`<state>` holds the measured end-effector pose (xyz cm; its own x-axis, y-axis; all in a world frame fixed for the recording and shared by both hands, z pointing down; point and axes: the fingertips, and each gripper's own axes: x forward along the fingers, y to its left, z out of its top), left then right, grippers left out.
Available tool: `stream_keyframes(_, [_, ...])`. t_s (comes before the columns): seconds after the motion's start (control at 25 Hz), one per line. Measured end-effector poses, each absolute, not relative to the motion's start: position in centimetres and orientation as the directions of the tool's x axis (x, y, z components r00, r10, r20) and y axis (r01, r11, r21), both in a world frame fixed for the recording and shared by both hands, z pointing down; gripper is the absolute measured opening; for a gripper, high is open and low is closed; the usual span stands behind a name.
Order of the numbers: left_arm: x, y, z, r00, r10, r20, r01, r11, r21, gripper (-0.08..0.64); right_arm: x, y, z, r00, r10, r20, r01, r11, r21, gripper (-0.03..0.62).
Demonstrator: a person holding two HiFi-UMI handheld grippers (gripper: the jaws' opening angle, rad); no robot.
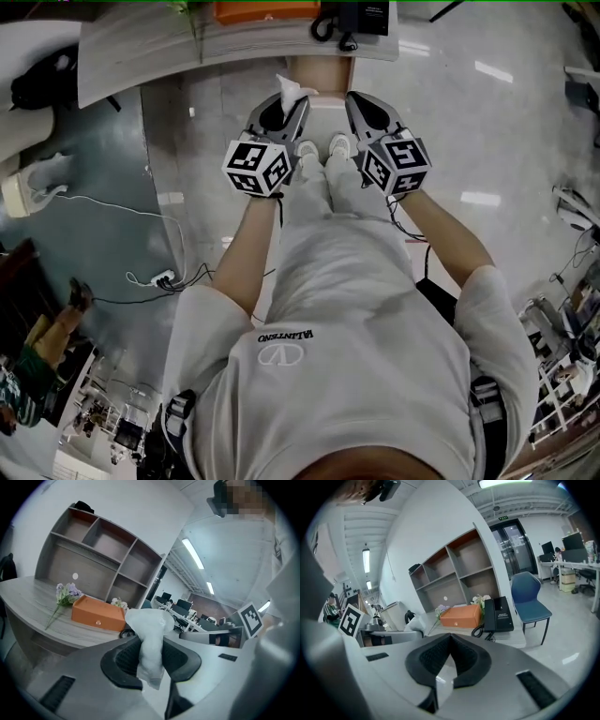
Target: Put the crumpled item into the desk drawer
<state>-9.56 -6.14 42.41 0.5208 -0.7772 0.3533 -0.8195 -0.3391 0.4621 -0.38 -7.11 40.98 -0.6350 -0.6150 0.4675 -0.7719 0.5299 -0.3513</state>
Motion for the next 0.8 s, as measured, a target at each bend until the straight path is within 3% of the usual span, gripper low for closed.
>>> stream_keyframes(0.24, [-8.5,-6.2,48.5,0.456,-0.765,0.455,-0.863,-0.256,0.435,0.103,0.6,-7.5,45.7,-0.638,-0.582,0.505,-0.768,0.526,-0.365,-0.002])
stream_keyframes(0.8, [-6.4,-6.3,59.2,0.436,-0.709,0.554,-0.867,-0.165,0.471,0.103,1.3,-8.6,54.4,-0.613,-0.559,0.558,-0.786,0.499,-0.365,-0.002])
